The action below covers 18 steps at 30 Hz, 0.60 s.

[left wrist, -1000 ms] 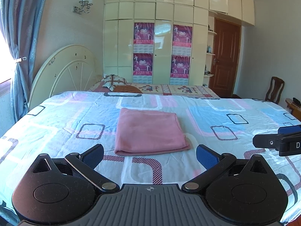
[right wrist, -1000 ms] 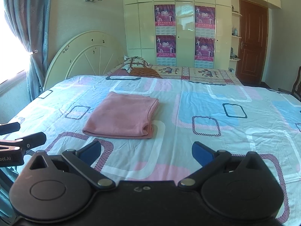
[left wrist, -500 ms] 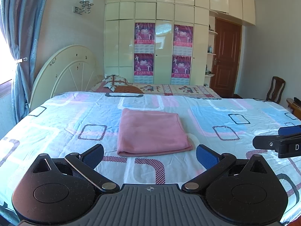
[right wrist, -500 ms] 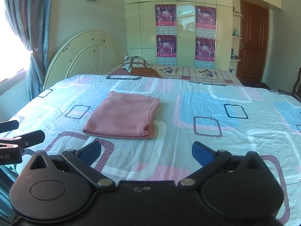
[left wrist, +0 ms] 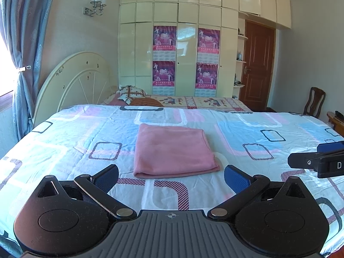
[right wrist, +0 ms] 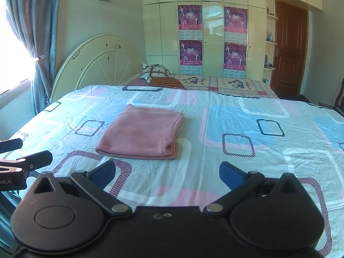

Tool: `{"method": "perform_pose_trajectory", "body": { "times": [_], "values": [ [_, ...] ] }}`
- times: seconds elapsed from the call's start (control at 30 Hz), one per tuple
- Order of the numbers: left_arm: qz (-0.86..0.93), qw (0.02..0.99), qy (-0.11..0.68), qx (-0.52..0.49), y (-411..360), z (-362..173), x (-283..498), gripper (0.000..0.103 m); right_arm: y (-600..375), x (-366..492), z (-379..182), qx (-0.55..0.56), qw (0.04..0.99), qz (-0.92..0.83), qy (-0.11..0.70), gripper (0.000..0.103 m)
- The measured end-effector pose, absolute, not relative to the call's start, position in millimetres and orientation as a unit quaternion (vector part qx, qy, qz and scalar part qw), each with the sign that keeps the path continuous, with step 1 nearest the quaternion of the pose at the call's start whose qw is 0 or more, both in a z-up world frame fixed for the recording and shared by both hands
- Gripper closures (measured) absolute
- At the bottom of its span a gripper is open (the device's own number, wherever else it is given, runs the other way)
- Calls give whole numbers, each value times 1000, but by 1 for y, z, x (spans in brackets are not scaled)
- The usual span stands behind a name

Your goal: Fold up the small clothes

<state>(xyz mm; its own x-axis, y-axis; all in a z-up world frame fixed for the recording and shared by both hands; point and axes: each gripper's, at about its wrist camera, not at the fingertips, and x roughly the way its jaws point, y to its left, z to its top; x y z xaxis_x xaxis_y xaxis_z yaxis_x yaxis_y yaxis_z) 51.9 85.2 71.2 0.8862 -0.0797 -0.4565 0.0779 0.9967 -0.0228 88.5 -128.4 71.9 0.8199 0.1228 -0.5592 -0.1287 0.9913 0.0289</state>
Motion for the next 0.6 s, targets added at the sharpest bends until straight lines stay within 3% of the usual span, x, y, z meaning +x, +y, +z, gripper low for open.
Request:
{"method": "perform_pose_trajectory", "body": {
  "times": [0.6],
  "values": [
    [-51,975,217,14,83,70,48,0,-126,86,73,-4,955,61,290,0]
  ]
}}
